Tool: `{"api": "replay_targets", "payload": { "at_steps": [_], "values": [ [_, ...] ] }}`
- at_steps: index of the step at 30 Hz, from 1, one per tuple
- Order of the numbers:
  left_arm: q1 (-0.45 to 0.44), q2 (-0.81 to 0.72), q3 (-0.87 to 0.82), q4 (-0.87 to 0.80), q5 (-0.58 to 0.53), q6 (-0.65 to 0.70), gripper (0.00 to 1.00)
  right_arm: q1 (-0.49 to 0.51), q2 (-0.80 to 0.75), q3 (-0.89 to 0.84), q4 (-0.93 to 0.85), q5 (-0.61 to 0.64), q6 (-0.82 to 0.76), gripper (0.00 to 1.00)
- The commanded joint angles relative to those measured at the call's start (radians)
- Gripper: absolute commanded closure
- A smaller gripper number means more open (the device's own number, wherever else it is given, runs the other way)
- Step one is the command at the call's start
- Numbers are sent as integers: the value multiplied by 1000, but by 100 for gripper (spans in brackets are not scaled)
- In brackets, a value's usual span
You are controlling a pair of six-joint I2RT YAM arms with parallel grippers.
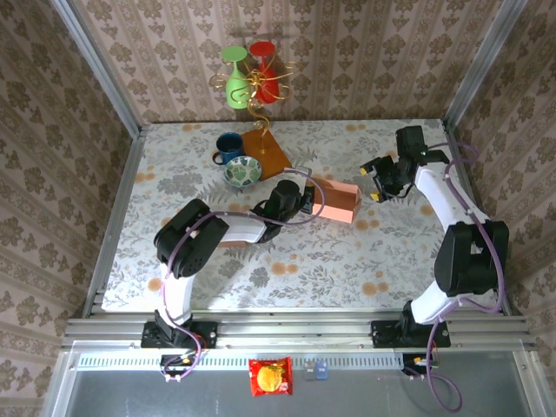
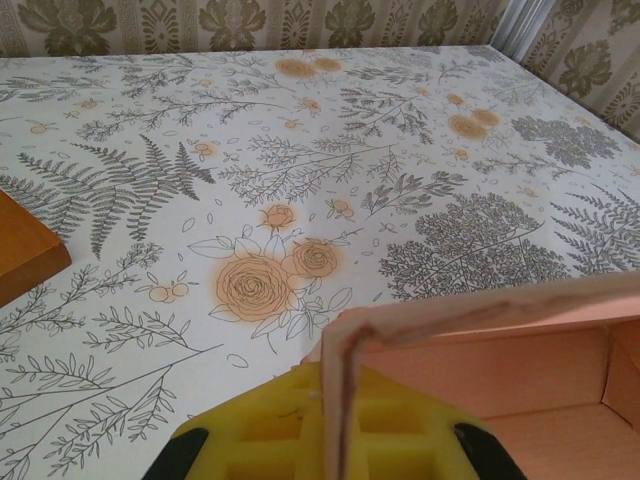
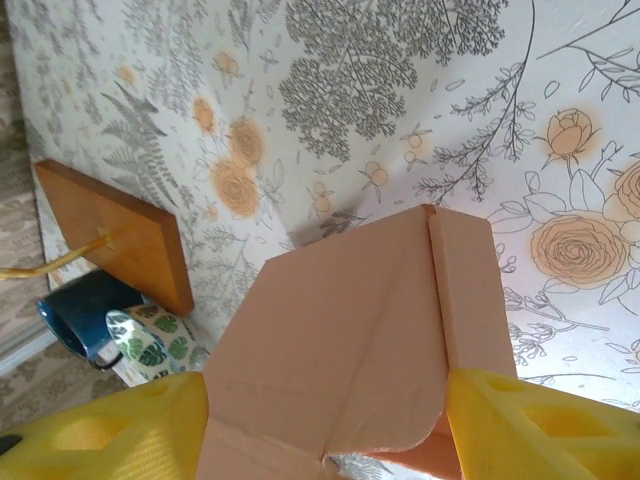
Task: Fold the paper box
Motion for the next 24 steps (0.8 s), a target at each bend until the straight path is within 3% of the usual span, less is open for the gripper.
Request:
{"api": "replay_targets", "payload": {
  "at_steps": [1, 10, 24],
  "values": [
    [-12, -33, -37, -8, 20, -1, 97, 2, 44, 11, -55, -116, -83, 35],
    [-18, -44, -68, 0, 39, -5, 93, 11, 71, -43, -10, -210, -103, 43],
    [-46, -97, -196, 10, 80, -73, 81, 57, 3, -242, 87, -226, -108, 46]
  ]
}}
